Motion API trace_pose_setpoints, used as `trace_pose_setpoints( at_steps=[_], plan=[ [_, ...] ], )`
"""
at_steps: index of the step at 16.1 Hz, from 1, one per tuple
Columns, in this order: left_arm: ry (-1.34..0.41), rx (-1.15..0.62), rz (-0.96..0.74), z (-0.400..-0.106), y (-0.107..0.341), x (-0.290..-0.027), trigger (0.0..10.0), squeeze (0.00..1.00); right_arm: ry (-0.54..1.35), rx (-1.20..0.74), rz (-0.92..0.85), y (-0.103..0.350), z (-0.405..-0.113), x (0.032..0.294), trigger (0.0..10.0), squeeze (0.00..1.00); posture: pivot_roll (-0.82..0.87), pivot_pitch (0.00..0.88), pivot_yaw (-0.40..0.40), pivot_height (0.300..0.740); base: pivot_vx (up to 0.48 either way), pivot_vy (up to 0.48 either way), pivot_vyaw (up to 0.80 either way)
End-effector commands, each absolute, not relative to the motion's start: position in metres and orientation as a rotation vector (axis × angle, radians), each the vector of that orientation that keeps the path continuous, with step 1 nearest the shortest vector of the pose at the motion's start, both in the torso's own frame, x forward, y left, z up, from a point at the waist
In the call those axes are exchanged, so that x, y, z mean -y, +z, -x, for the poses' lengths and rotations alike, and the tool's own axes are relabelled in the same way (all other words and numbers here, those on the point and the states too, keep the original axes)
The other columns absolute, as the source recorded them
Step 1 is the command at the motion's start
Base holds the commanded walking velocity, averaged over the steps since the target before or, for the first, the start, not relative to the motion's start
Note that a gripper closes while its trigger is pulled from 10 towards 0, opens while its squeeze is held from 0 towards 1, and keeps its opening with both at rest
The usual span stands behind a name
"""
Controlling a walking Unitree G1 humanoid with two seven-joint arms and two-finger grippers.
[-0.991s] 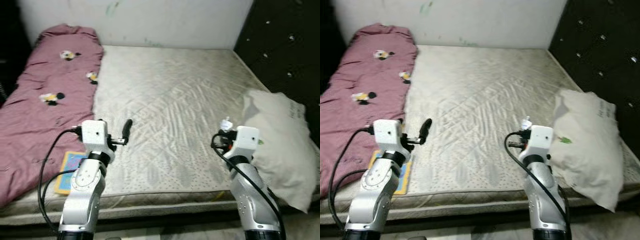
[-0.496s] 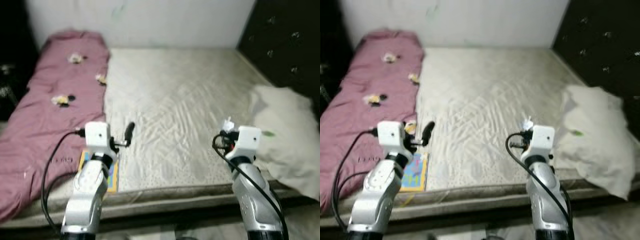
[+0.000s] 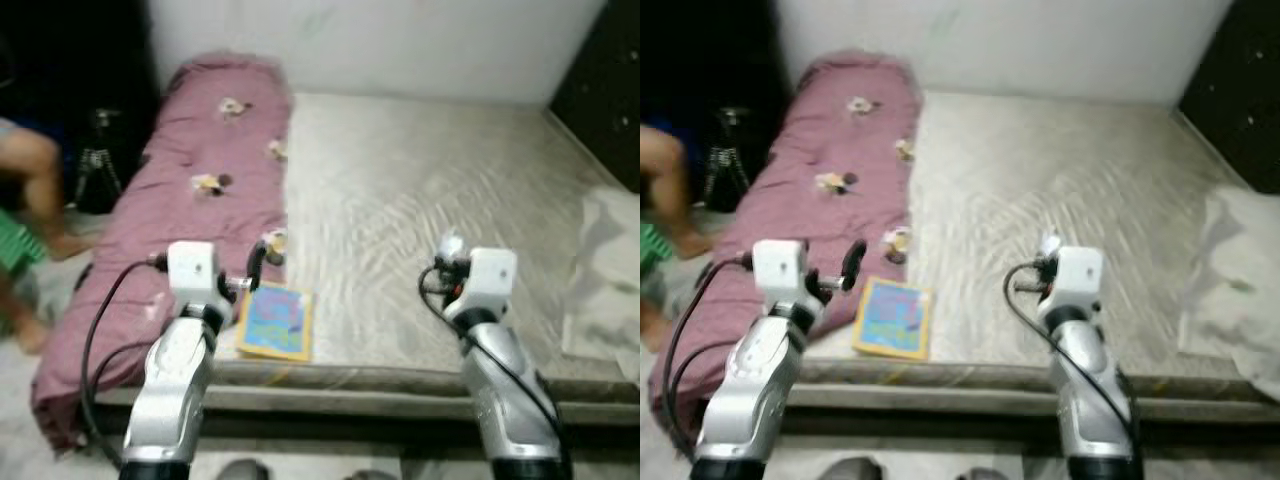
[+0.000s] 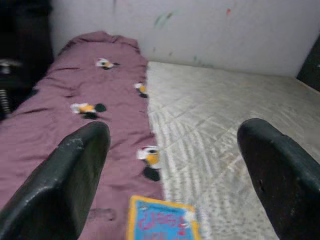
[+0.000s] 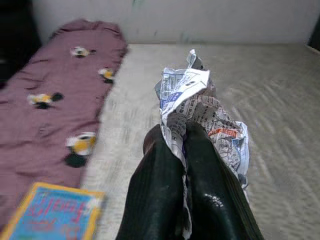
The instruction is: Clean up the room
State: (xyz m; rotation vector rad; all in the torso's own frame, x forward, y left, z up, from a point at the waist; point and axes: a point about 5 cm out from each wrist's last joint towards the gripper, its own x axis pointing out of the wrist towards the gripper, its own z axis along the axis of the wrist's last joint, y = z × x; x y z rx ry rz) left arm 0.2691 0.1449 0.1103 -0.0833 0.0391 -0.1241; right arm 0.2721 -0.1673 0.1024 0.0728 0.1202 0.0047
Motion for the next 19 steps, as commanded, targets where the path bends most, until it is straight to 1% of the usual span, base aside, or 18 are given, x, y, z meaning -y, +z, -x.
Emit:
trace_pose_setpoints(
  at_steps=[1,14,15,19],
  plan=[
    [-0.121,-0.019,0.070,-0.2720,0.1159,-0.1470,10.0,0.00,0.008,-0.095,-0.074,0.1084,-0.2744,0.1663,10.0,0.00,-0.05,0.000,-0.073,0.740,0.000,0.480,0.80],
    [-0.102,-0.012,0.069,-0.2741,0.1161,-0.1469,10.0,0.00,0.014,-0.102,-0.062,0.1073,-0.2764,0.1667,10.0,0.00,-0.05,0.000,-0.078,0.740,0.000,0.480,0.00],
    [-0.101,-0.009,0.070,-0.2739,0.1163,-0.1470,10.0,0.00,0.017,-0.102,-0.060,0.1073,-0.2764,0.1664,10.0,0.00,-0.05,0.000,-0.079,0.740,0.000,0.292,0.40],
    [-0.104,0.000,0.079,-0.2727,0.1170,-0.1472,10.0,0.00,0.019,-0.105,-0.066,0.1070,-0.2758,0.1656,10.0,0.00,-0.05,0.000,-0.078,0.740,0.000,0.000,0.43]
  ],
)
